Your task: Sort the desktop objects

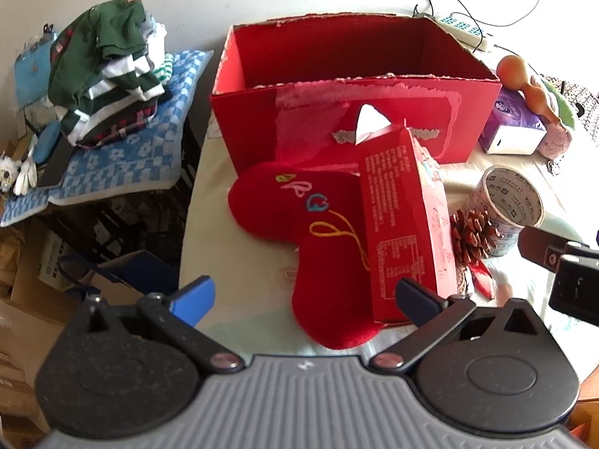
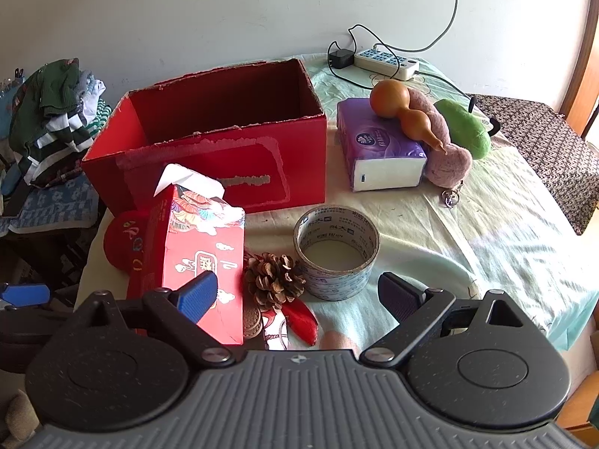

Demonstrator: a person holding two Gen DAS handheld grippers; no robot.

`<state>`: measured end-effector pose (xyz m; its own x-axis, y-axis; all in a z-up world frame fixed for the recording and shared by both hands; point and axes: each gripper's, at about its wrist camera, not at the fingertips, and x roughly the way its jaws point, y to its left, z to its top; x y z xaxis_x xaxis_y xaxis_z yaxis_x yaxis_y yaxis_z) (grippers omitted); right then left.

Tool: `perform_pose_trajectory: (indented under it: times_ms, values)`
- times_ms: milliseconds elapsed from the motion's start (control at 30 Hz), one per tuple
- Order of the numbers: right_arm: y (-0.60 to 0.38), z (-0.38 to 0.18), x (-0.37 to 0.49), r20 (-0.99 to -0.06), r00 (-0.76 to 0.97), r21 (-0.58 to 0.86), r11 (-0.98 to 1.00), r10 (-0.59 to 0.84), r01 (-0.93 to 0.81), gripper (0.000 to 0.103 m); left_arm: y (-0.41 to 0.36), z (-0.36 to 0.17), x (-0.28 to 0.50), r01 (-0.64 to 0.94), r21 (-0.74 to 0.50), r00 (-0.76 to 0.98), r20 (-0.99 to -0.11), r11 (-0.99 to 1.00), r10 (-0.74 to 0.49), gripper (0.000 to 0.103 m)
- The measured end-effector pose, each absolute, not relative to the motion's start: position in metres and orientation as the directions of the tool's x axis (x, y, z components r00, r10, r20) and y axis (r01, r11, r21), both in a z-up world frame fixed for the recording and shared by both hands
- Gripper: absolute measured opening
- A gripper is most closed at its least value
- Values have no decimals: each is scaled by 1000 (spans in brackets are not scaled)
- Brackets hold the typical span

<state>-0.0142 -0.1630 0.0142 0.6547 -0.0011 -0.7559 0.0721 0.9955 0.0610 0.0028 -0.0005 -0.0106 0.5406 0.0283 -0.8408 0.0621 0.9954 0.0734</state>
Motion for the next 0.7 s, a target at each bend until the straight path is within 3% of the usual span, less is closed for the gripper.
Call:
perform_pose_trajectory:
  times_ms: [700]
  values:
    - [-172, 9, -16, -764, 646, 74, 993, -2, 90, 89, -3, -5, -3, 99, 62, 562, -827, 993, -5, 103]
